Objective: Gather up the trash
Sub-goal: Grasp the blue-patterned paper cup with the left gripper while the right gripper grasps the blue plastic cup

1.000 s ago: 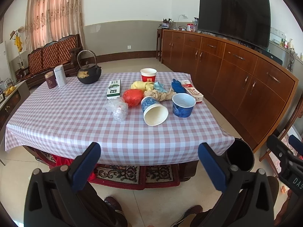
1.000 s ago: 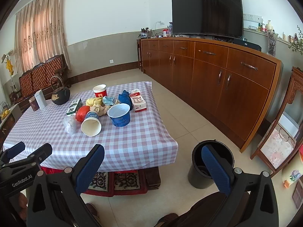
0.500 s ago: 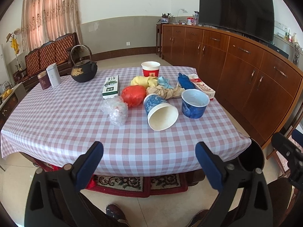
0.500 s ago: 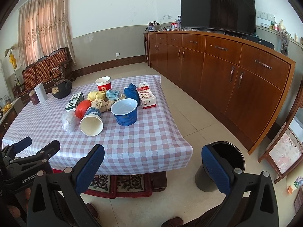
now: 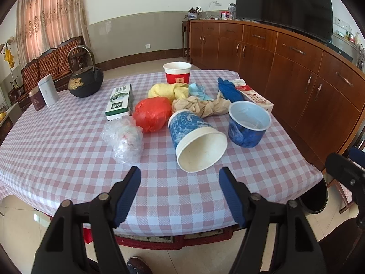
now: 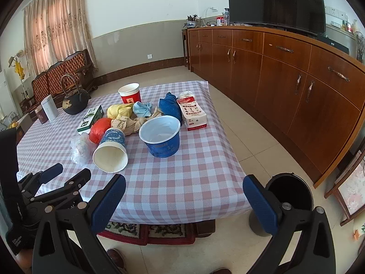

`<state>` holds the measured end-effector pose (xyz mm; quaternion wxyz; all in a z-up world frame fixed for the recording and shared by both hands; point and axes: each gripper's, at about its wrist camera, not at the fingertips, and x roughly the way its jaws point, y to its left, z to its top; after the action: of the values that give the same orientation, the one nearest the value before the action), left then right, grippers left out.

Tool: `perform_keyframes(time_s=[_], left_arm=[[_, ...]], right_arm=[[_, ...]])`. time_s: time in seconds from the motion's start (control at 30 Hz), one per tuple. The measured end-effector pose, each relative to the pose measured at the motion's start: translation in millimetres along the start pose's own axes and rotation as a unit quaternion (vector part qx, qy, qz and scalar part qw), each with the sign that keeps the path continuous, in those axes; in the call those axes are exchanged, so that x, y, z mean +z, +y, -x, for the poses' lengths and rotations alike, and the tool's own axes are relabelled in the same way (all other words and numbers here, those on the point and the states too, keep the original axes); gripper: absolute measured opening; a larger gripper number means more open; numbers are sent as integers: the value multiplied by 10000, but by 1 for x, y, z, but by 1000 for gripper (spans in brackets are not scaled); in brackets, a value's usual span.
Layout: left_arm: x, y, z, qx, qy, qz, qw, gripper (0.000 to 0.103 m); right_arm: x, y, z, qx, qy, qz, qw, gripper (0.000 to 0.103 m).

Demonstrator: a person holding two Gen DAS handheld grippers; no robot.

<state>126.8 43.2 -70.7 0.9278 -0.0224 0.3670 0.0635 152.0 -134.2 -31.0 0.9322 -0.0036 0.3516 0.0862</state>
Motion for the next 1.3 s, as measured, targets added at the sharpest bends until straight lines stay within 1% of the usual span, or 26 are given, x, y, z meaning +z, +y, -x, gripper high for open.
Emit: perform_keyframes(time_s=[0.17, 0.2, 0.3, 0.43, 0.53, 0.57, 0.6, 0.7, 0.8, 0.87, 1.0, 1.1, 1.17, 1.2, 1.23, 1.27, 1.3], left_arm=[[8, 1, -23, -35, 85, -11, 10000, 72], [9, 1, -27, -44, 92, -15, 9999, 68], [14, 0, -38, -96, 147, -60, 9998, 62], [15, 2, -51, -113, 188, -61, 9997, 56], [17, 3, -58, -147, 201, -61, 9997, 48], [17, 4, -60, -162, 210, -68, 9996, 43], [17, 4, -62, -176, 218, -74, 9996, 39], [16, 7, -68, -183, 225, -66, 9996, 31], [16, 10, -71, -182, 224, -24, 9996, 29], [16, 12, -73, -204, 225, -18, 9995, 24], [16, 14, -79, -267, 269, -1, 9993, 20], [16, 14, -80, -270, 248, -14, 9993, 17], [16, 15, -81, -276, 263, -13, 9993, 13], [16, 15, -81, -280, 265, 12, 9993, 12], [16, 16, -81, -313, 260, 32, 9992, 11], [15, 16, -81, -320, 252, 43, 9992, 9], [15, 16, -81, -322, 240, 37, 9992, 8]], right_arm=[[9, 6, -35, 70, 169, 26, 9998, 103], [11, 7, -42, 92, 208, 28, 9997, 103], [19, 9, -64, 178, 312, -25, 9994, 103], [30, 10, -85, 223, 363, -109, 9990, 103], [35, 14, -99, 305, 396, -79, 9987, 103], [35, 17, -104, 347, 419, -50, 9985, 103], [34, 19, -110, 356, 448, -13, 9984, 103], [33, 26, -127, 329, 540, 75, 9980, 103], [34, 29, -143, 299, 583, 85, 9978, 103], [37, 31, -153, 288, 589, 78, 9978, 103], [43, 33, -168, 262, 593, 78, 9979, 103], [47, 34, -176, 261, 569, 56, 9980, 103], [48, 34, -178, 322, 519, 43, 9981, 102], [48, 34, -179, 336, 489, 58, 9982, 99], [48, 36, -180, 376, 483, 81, 9981, 90], [49, 37, -181, 426, 496, 110, 9978, 83], [49, 38, -183, 442, 537, 152, 9975, 78]])
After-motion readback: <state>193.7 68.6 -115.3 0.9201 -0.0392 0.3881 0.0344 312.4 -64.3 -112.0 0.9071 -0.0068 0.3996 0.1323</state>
